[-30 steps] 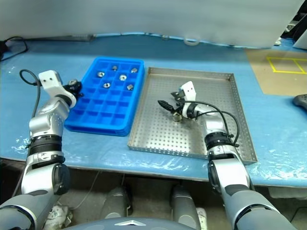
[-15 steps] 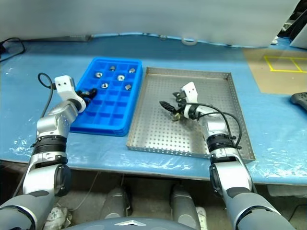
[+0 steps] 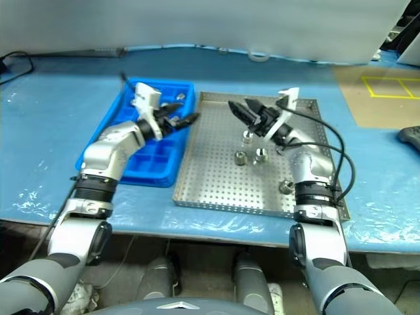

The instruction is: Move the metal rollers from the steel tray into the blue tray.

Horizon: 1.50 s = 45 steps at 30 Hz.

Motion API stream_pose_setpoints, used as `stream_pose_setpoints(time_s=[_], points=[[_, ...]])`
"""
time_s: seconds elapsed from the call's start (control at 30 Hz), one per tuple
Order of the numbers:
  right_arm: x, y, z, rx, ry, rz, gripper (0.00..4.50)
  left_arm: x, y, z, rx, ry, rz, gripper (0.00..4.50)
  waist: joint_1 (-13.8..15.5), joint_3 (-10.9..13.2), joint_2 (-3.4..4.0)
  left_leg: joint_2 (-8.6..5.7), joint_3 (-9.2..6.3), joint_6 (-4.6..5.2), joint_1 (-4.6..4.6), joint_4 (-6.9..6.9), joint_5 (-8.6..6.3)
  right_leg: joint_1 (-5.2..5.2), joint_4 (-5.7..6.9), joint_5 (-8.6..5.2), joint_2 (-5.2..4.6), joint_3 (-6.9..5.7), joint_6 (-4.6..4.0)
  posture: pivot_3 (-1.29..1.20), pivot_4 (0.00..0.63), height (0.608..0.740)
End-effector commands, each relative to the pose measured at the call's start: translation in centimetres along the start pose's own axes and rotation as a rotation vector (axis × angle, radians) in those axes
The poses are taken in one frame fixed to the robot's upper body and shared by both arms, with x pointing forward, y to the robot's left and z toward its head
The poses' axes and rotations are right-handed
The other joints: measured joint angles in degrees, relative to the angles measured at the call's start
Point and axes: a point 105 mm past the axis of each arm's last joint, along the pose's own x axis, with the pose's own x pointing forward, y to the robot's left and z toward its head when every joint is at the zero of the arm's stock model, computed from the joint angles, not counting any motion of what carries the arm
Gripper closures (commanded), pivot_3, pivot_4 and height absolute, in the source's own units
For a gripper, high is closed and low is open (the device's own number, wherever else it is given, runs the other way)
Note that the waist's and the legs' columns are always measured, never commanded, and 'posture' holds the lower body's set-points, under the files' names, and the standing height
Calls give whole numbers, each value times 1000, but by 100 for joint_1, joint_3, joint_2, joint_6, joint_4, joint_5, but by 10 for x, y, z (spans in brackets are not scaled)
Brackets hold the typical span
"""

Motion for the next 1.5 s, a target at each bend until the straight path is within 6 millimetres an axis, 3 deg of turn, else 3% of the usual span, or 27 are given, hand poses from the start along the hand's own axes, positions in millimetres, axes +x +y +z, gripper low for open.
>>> stream_pose_setpoints(time_s=[0.03,0.17,0.33,0.5,0.83,0.97,1.1,1.3,1.5], points=[[-12,-7,20,-14,-66,-70,0,18,-15,3,97,7,-128,231,-47,0,0,-1,-1,-2,3,0,1,0,2,0,0,1,0,-448,150,740],[-17,-8,20,-47,-63,-100,0,31,-23,-24,118,114,-202,231,-141,0,0,-15,-1,-12,3,3,-2,0,0,0,-5,16,1,-495,150,740],[-26,-4,20,-53,-61,-102,0,49,-38,-40,121,174,-266,231,-248,0,0,-17,-1,-1,3,2,0,1,-5,2,-3,21,4,-525,150,740],[-20,2,16,-31,-66,-76,0,59,-41,-54,89,182,-229,231,-272,0,0,-25,-1,8,4,5,-5,1,-8,3,-7,28,5,-528,150,740],[-14,2,-2,-67,18,-74,0,59,-46,-82,92,269,-202,231,-254,0,0,-27,-2,11,1,6,-6,2,-8,3,-9,28,6,-520,150,740],[-11,2,-6,-74,32,-67,0,62,-53,-78,12,189,-216,1140,-257,0,0,-33,-2,15,3,6,-8,7,-13,3,-11,28,6,-515,150,740],[-9,3,-14,-79,53,-64,0,68,-65,-59,-87,73,-274,2464,-257,0,0,-33,-2,16,3,6,-9,7,-14,3,-12,28,5,-510,150,740],[-11,0,-20,-93,77,-78,0,61,-65,-63,-105,87,-291,4379,-258,0,0,-31,-2,17,2,6,-10,7,-18,3,-14,27,5,-516,150,740],[-17,-4,-21,-94,83,-96,0,43,-55,-70,-114,94,-249,4379,-286,-1,1,-23,-1,17,5,3,-10,7,-23,3,-9,27,5,-508,150,740]])
